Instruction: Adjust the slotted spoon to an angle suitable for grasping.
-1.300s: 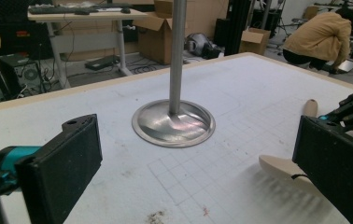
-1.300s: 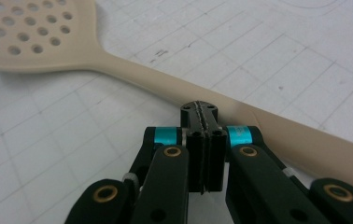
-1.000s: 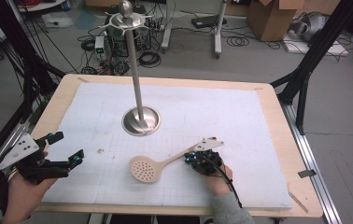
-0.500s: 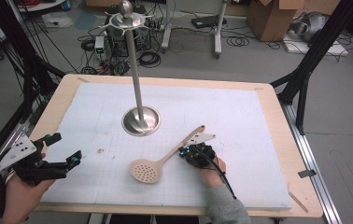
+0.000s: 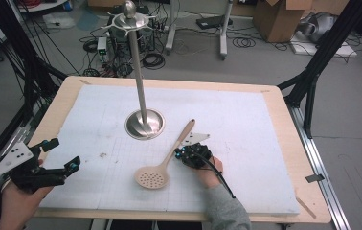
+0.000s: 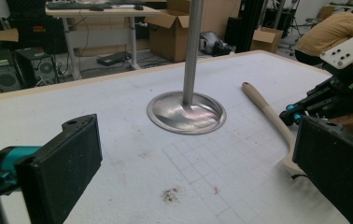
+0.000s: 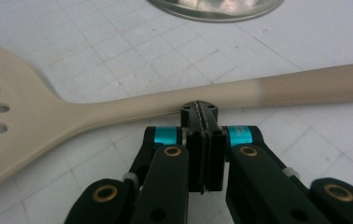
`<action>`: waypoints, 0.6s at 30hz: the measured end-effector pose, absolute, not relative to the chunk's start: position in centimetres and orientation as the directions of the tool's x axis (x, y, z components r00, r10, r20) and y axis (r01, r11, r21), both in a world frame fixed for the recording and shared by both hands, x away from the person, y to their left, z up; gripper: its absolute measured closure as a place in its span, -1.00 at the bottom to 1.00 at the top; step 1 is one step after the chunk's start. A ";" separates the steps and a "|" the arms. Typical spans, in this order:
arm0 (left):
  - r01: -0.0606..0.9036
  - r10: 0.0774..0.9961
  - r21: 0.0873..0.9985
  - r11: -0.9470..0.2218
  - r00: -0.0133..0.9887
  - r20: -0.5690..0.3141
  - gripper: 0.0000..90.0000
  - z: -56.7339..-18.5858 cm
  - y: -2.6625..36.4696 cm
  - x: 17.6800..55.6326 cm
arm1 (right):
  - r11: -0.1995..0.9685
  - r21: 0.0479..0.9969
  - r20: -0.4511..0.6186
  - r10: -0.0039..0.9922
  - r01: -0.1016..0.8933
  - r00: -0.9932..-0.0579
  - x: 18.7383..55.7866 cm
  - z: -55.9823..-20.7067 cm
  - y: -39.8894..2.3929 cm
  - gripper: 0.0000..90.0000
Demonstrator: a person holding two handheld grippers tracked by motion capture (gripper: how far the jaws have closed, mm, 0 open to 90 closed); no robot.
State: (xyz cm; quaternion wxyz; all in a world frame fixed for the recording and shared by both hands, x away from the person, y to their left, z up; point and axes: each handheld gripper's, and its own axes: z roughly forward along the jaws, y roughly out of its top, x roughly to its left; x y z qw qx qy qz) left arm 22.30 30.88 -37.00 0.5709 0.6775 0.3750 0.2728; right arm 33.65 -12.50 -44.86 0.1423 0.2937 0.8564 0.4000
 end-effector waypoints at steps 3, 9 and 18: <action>0.196 0.821 0.978 -0.069 0.569 -0.056 -0.96 -37.0 31.0 22.2 | 0.517 0.769 -0.015 0.604 0.376 -0.797 33.9 -44.9 -11.9 1.00; 0.195 0.826 0.979 -0.061 0.560 -0.060 -0.96 -36.9 31.4 22.0 | 0.531 0.769 -0.023 0.581 0.358 -0.813 34.1 -44.9 -10.7 1.00; 0.198 0.824 0.978 -0.066 0.563 -0.058 -0.96 -37.0 31.4 21.9 | 0.490 0.797 -0.002 0.586 0.353 -0.810 33.7 -44.2 -10.7 1.00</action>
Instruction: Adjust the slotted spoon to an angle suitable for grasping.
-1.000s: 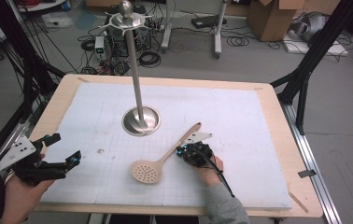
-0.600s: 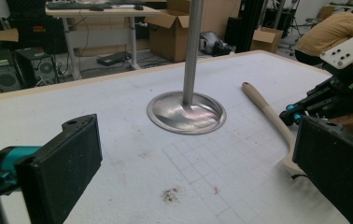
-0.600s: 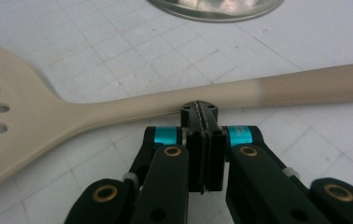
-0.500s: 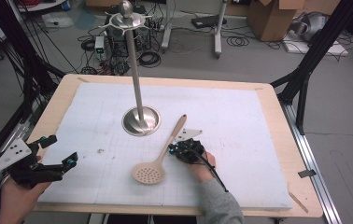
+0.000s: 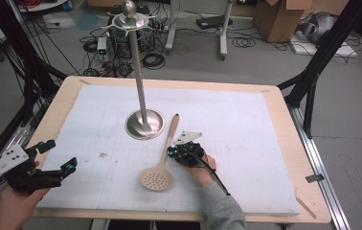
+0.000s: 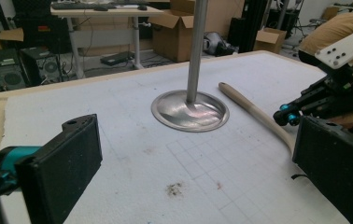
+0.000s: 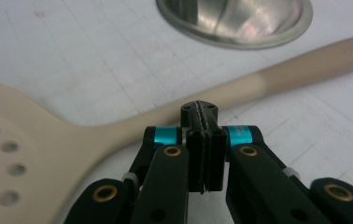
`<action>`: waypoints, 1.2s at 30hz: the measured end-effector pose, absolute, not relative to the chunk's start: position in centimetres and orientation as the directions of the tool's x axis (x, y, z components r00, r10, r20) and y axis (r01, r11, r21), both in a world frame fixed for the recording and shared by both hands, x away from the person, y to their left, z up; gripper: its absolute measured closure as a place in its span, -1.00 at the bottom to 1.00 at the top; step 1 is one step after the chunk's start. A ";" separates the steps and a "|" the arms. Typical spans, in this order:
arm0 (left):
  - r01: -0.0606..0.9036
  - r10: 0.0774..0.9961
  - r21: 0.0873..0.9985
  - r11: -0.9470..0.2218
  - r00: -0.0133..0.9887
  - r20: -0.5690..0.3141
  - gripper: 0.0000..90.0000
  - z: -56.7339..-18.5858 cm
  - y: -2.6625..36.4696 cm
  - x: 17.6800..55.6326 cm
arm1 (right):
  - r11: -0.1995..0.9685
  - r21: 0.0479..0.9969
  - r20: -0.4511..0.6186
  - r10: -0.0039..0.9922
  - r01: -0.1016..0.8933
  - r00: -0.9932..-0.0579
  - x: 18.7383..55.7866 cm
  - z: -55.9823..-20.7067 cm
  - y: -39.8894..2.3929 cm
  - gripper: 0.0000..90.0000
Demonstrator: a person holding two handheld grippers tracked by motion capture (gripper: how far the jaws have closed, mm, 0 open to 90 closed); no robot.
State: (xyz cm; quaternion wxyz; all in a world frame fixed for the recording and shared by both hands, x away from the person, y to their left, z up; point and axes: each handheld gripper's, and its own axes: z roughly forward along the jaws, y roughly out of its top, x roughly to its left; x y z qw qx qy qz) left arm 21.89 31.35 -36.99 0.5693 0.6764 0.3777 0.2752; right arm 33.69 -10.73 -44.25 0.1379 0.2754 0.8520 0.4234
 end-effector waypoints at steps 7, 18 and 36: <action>0.200 0.826 0.977 -0.071 0.561 -0.054 -0.96 -37.0 31.3 21.9 | 0.499 0.808 0.021 0.508 0.314 -0.861 32.7 -43.5 -9.6 1.00; 0.202 0.827 0.977 -0.066 0.559 -0.059 -0.96 -37.1 31.5 21.9 | 0.579 0.763 0.000 0.443 0.286 -0.897 32.8 -44.0 -6.9 1.00; 0.200 0.827 0.978 -0.062 0.558 -0.062 -0.96 -37.0 31.6 21.8 | 0.623 0.735 0.004 0.390 0.267 -0.921 32.6 -44.4 -7.2 1.00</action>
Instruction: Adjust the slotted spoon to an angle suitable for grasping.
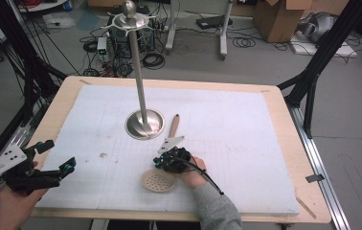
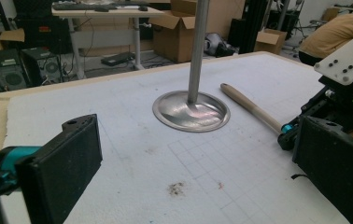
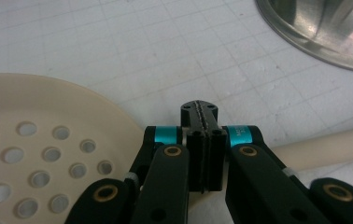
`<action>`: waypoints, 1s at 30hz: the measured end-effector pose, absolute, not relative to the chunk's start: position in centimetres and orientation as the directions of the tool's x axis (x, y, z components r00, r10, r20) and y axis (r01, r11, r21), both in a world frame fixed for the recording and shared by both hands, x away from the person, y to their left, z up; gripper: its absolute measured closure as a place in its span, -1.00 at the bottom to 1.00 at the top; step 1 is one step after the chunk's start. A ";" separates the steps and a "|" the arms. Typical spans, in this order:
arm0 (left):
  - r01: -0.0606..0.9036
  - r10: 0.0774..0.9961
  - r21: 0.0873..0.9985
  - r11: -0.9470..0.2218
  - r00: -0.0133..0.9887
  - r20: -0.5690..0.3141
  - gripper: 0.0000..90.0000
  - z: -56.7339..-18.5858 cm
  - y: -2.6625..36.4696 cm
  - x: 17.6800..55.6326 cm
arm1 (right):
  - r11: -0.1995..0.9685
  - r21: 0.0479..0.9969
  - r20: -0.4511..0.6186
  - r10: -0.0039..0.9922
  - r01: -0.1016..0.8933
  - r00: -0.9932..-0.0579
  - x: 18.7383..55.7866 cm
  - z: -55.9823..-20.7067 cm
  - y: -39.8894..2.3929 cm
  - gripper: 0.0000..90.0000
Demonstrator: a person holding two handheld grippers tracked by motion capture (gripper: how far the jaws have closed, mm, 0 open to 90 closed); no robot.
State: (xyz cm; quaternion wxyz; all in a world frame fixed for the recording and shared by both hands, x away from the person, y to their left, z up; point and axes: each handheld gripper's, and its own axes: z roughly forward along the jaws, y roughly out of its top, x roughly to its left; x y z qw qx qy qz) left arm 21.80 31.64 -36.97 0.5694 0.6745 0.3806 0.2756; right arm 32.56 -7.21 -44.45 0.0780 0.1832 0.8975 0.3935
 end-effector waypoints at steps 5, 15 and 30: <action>0.201 0.826 0.977 -0.066 0.561 -0.060 -0.96 -37.0 31.5 21.8 | 0.631 0.731 0.006 0.373 0.259 -0.928 32.2 -44.4 -8.1 1.00; 0.197 0.821 0.978 -0.064 0.567 -0.060 -0.96 -36.9 31.2 22.2 | 0.631 0.734 0.005 0.364 0.250 -0.931 31.3 -44.4 -10.2 1.00; 0.199 0.804 0.977 -0.076 0.592 -0.058 -0.96 -37.0 30.0 23.1 | 0.628 0.737 0.022 0.348 0.251 -0.937 29.9 -44.4 -14.2 1.00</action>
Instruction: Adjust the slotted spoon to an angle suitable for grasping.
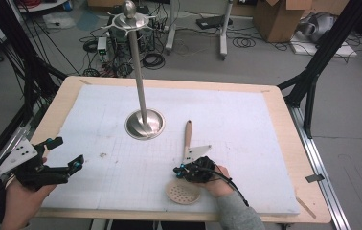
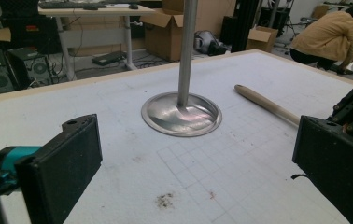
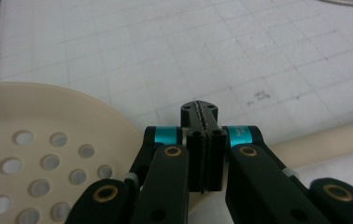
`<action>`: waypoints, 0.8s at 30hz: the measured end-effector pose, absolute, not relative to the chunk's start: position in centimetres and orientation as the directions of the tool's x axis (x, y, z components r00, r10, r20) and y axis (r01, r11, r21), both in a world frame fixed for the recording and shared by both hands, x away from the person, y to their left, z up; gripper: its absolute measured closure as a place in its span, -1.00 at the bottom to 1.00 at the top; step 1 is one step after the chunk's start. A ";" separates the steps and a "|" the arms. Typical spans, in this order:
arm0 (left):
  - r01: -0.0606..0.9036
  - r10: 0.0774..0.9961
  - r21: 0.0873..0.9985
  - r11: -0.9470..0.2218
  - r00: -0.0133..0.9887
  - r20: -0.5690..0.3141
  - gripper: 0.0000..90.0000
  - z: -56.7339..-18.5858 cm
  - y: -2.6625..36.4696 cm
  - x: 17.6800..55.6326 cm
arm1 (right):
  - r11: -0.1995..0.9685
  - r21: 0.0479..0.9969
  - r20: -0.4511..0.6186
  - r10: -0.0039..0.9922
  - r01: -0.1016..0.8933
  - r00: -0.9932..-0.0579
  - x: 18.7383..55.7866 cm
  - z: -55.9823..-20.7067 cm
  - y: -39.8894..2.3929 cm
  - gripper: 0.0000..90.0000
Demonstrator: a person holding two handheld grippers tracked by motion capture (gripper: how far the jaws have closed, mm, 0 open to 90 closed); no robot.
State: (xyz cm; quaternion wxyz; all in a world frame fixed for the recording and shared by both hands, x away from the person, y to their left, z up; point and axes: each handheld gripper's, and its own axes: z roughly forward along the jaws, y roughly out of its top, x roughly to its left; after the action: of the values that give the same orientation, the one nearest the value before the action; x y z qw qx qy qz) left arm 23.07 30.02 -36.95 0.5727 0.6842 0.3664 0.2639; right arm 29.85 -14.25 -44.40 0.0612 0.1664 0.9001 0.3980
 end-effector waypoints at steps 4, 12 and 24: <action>0.198 0.801 0.977 -0.076 0.596 -0.058 -0.96 -36.9 29.9 23.2 | 0.629 0.735 0.024 0.349 0.253 -0.937 29.4 -44.4 -15.3 1.00; 0.196 0.800 0.978 -0.076 0.597 -0.057 -0.96 -36.9 29.8 23.3 | 0.626 0.738 0.025 0.351 0.254 -0.936 29.0 -44.4 -16.4 1.00; 0.200 0.798 0.976 -0.084 0.600 -0.054 -0.96 -37.0 29.6 23.3 | 0.497 0.788 0.028 0.562 0.364 -0.827 30.9 -43.6 -21.1 1.00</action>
State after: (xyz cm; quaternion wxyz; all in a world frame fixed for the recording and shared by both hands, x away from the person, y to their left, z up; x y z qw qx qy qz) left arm 23.28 29.64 -37.02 0.5715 0.6880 0.3627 0.2618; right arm 30.88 -21.07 -43.59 0.1169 0.2699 0.8571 0.4229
